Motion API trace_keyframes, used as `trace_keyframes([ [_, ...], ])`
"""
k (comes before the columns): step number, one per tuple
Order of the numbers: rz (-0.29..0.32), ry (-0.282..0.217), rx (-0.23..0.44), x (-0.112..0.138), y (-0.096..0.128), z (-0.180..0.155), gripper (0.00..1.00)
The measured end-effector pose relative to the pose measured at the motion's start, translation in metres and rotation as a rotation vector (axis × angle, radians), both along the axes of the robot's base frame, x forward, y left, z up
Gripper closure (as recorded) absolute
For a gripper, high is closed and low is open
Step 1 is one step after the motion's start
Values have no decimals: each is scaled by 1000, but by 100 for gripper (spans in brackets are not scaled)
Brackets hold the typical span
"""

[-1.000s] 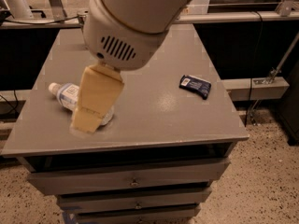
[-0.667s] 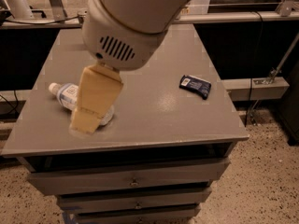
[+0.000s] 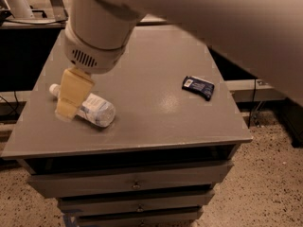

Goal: Place blue plastic bottle upright

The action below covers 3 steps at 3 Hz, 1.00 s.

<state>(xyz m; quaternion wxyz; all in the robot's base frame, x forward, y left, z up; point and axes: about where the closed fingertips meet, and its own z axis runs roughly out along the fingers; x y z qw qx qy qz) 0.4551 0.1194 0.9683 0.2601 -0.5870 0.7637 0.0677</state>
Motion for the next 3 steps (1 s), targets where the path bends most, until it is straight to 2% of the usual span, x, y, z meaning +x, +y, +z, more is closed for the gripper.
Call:
trace_keyframes([
  [1, -121, 16, -21, 62, 20, -41, 0],
  [2, -215, 47, -38, 106, 34, -73, 0],
  [3, -267, 80, -56, 126, 42, -97, 0],
])
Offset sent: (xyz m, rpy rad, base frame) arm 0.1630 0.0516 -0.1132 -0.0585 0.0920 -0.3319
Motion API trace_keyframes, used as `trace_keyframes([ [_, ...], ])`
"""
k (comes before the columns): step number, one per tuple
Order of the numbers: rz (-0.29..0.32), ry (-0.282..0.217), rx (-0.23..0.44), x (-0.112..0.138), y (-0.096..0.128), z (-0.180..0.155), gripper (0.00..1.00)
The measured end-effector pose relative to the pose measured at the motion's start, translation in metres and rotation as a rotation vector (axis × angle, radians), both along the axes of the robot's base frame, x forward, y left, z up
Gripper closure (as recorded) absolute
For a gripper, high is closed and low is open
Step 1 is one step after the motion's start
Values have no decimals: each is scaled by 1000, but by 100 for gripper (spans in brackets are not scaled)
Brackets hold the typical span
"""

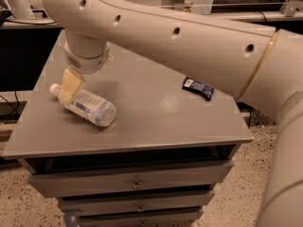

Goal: Place blue plastic bottle upright

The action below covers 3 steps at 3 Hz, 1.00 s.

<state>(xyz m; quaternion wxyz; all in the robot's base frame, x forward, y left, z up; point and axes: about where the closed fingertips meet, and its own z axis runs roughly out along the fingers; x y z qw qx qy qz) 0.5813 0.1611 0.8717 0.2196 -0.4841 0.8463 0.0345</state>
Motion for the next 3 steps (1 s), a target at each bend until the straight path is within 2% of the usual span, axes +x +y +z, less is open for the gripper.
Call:
trace_keyframes([
  [1, -27, 46, -9, 3, 6, -17, 0],
  [2, -27, 69, -6, -1, 15, -24, 0],
  [3, -16, 81, -9, -5, 26, -28, 17],
])
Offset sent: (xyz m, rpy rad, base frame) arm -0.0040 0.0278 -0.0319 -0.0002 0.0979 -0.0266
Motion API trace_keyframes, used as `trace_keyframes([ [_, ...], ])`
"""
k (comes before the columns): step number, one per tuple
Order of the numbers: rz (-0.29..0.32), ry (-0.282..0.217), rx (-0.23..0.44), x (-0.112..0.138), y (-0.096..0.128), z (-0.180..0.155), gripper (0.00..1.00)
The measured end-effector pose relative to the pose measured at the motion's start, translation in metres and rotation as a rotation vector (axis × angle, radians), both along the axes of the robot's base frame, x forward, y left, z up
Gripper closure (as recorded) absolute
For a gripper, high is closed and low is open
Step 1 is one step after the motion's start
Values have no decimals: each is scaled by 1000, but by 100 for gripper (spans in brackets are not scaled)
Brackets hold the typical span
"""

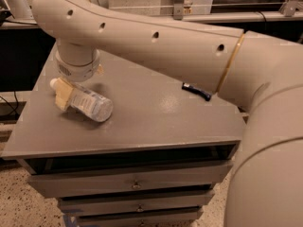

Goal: Place blue plastic bottle upright

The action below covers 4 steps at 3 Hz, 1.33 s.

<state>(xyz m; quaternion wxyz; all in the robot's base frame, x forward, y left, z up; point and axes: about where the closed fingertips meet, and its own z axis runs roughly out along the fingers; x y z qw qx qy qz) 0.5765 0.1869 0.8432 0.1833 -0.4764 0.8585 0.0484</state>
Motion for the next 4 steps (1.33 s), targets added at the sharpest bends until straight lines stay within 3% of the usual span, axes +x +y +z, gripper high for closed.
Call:
trace_keyframes([
  [3, 16, -11, -14, 1, 11, 3, 88],
  [4, 18, -68, 31, 12, -1, 26, 100],
])
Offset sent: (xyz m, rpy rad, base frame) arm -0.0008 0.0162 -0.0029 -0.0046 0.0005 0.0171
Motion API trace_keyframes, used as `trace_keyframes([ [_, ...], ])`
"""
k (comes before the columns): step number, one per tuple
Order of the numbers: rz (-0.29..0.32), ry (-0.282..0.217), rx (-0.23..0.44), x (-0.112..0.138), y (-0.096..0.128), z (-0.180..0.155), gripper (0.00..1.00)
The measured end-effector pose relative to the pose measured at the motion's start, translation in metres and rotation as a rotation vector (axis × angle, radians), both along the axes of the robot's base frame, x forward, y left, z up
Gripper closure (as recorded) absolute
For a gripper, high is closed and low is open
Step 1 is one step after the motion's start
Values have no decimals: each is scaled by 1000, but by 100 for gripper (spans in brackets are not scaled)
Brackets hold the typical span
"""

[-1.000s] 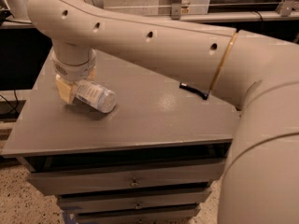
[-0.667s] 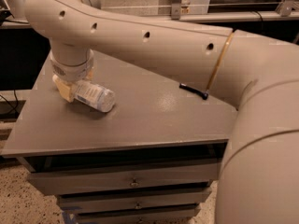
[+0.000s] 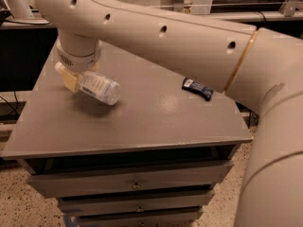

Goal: Place blue plastic bottle upright

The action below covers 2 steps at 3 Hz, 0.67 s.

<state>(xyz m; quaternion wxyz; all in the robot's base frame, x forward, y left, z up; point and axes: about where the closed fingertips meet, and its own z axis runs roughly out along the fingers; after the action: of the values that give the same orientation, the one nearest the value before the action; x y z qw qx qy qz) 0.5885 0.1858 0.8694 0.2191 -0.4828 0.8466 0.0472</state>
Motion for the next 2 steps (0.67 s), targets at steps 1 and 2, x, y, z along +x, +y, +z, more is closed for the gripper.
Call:
trace_keyframes([
  [1, 22, -71, 107, 7, -19, 22, 100],
  [2, 44, -119, 258, 12, -40, 26, 100],
])
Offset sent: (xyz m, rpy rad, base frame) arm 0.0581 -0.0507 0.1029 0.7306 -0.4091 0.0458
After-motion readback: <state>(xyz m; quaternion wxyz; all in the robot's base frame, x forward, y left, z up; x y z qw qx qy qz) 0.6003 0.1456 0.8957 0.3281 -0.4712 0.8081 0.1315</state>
